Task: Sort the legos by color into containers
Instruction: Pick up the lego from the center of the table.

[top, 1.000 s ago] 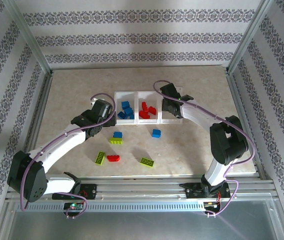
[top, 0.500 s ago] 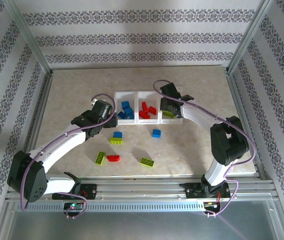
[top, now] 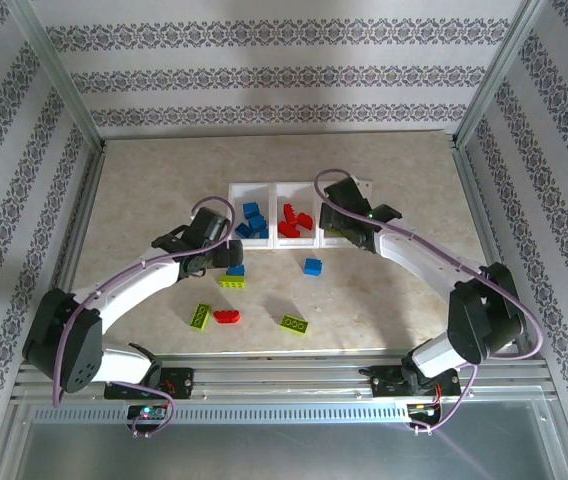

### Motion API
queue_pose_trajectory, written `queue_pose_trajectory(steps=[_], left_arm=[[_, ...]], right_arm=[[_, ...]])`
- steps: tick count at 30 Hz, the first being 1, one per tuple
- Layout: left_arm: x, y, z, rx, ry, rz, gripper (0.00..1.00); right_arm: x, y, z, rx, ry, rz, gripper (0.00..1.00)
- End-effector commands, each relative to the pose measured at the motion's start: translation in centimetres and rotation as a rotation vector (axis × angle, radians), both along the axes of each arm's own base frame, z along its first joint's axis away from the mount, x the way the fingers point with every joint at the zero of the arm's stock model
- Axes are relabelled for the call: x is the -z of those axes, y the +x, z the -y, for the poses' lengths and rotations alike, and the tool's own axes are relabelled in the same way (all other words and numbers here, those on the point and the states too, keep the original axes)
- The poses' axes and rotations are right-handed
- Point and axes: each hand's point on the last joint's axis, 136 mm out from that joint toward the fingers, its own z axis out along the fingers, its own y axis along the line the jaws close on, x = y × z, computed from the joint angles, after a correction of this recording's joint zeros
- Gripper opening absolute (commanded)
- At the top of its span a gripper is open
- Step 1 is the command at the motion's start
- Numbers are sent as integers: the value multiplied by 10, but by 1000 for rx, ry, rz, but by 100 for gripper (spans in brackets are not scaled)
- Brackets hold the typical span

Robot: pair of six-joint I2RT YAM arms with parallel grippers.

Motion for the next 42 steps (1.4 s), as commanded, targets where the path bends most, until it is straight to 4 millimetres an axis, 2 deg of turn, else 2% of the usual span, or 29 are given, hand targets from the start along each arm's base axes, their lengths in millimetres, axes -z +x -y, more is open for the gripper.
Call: queue_pose_trajectory(steps=[1, 7, 11, 16, 22, 26, 35, 42], left_arm=[[16, -11, 12, 33, -22, -67, 88], [29, -8, 25, 61, -36, -100, 82], [38, -7, 32, 78, -29, -123, 77], [47, -1, 33, 72, -15, -129, 69], [51, 10, 36, 61, 2, -122, 68], [55, 8, 35, 63, 4, -127, 68], [60, 8, 38, 60, -9, -133, 53], [58, 10, 40, 61, -20, -129, 31]], right_arm=[[-1, -23, 15, 81, -14, -1, 98], [1, -48, 15, 98, 30, 14, 98], [12, -59, 13, 86, 34, -15, 99], [29, -73, -3, 20, 4, -69, 98], [42, -84, -22, -38, -31, -121, 98], [45, -91, -33, -63, -31, -139, 98], [55, -106, -50, -87, 5, -181, 98], [62, -127, -75, -210, -1, -208, 98]])
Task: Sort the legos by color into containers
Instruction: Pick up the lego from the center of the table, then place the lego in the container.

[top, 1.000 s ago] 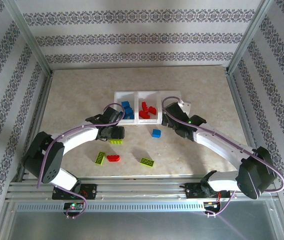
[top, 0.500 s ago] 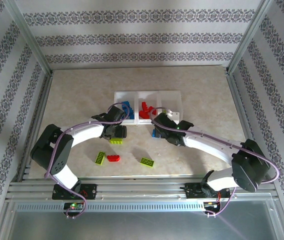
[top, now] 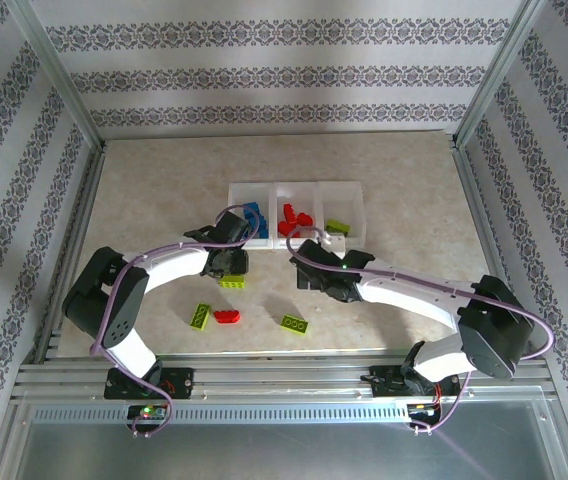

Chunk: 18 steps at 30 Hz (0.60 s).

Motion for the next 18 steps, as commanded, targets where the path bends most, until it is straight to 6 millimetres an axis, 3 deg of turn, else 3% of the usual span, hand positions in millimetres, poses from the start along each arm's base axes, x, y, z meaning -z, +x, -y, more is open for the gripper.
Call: queue_pose_trajectory(steps=[1, 6, 18], left_arm=[[-4, 4, 5, 2, -8, 21, 29], [-23, 6, 4, -6, -21, 61, 26], [-86, 17, 5, -9, -69, 202, 25]], right_arm=[[5, -16, -14, -93, -13, -17, 98], [10, -42, -41, -303, -13, 2, 96], [32, -86, -72, -567, -66, -50, 88]])
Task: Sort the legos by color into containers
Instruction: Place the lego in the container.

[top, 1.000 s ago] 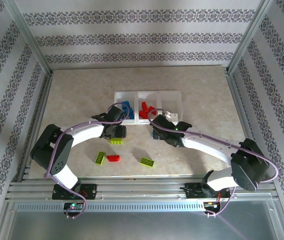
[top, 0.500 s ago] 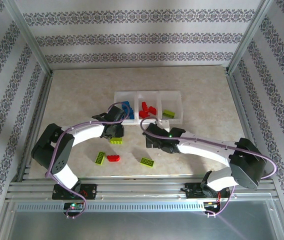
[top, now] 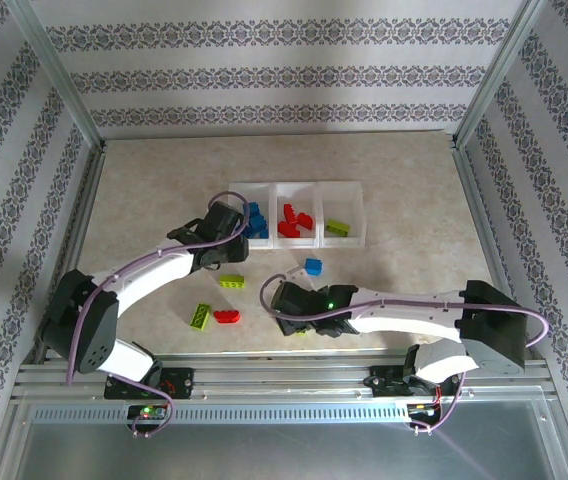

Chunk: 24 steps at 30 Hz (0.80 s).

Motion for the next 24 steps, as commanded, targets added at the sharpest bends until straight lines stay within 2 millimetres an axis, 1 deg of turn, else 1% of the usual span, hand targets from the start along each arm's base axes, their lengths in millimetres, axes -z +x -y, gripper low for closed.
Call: queue_pose_trajectory(steps=[1, 4, 10, 12, 15, 20, 24], left_arm=[[-17, 5, 0, 4, 23, 31, 25], [-23, 18, 3, 13, 53, 52, 26], [-37, 53, 5, 18, 147, 85, 26], [-39, 63, 4, 18, 188, 91, 26], [-36, 76, 0, 13, 252, 74, 26], [-23, 93, -3, 15, 328, 34, 26], [-20, 107, -5, 13, 373, 31, 26]], right_arm=[[10, -9, -7, -74, -37, -10, 88], [16, -12, -11, -96, -56, -18, 87], [25, -14, -16, -109, -71, -36, 86], [26, -14, -18, -108, -64, -38, 86], [28, -15, -17, -105, -63, -42, 86], [30, -16, -15, -104, -69, -47, 86], [32, -16, -15, -106, -75, -52, 86]])
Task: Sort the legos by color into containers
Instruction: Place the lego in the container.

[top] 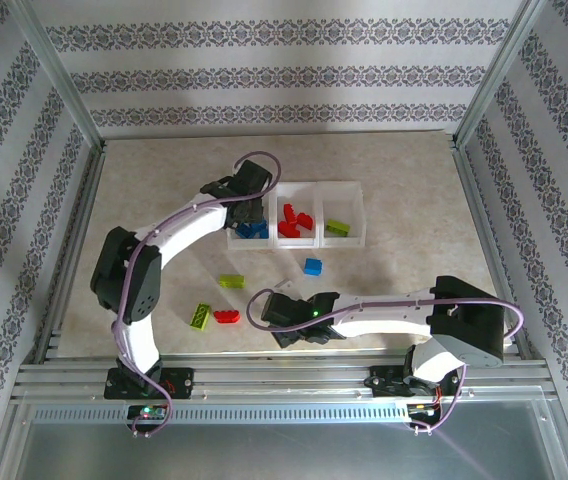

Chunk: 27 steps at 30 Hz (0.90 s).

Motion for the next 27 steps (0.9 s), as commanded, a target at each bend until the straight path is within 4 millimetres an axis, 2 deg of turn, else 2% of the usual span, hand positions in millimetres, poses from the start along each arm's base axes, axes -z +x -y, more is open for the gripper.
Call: queue_pose_trajectory(steps=[1, 8, 13, 20, 27], left_arm=[[-2, 8, -17, -6, 103, -17, 26], [7, 26, -25, -15, 212, -50, 30], [8, 40, -24, -16, 226, -42, 32], [5, 54, -23, -13, 237, -30, 42], [-1, 55, -23, -13, 234, -20, 52]], right_arm=[[3, -4, -4, -18, -8, -10, 86], [9, -5, -3, -17, -30, -23, 85], [10, -5, -3, -17, -36, -28, 86], [14, -3, 2, 0, -53, -34, 85], [14, 3, 8, 28, -57, -27, 84]])
